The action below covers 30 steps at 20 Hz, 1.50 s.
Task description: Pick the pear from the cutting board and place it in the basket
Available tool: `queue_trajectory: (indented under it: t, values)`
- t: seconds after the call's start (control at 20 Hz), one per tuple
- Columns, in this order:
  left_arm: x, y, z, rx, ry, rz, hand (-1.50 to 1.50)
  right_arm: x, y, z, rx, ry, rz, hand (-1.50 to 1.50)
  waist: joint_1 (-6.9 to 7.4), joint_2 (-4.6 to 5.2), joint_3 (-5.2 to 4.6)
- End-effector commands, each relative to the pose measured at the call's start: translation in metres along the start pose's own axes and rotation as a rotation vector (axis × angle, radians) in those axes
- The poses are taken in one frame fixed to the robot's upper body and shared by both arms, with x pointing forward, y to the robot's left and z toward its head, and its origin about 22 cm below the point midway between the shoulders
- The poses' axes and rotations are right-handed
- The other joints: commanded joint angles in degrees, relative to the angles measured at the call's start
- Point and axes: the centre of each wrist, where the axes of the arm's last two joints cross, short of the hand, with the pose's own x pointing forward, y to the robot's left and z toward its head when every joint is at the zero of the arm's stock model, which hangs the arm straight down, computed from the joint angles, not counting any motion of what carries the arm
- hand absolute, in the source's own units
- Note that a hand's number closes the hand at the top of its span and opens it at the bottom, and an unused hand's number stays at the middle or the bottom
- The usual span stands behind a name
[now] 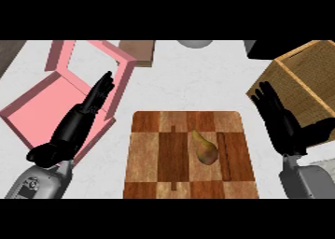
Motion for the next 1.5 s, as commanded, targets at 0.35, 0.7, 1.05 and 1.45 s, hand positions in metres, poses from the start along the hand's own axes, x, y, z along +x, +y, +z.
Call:
queue_trajectory:
  t: [0.35,0.7,1.05,1.45]
  values:
    - [-0.097,-0.004,0.084,0.122,0.686,0.126,0.0,0.031,0.176,-0.036,0.985,0.093,0.024,1.5,9.23,2.69,1.53]
    - [-0.102,0.02,0.107,0.256,0.83,0.133,0.0,0.052,0.254,-0.022,1.206,0.171,0.37,-1.5,0.41,0.25,1.48]
    - [-0.1,0.023,0.113,0.266,0.818,0.147,0.0,0.159,0.246,-0.074,1.07,-0.028,1.03,-1.5,0.66,0.65,1.38]
    - [-0.096,0.016,0.112,0.253,0.822,0.143,0.0,0.265,0.244,-0.118,1.187,0.009,1.292,-1.5,2.02,1.45,1.37]
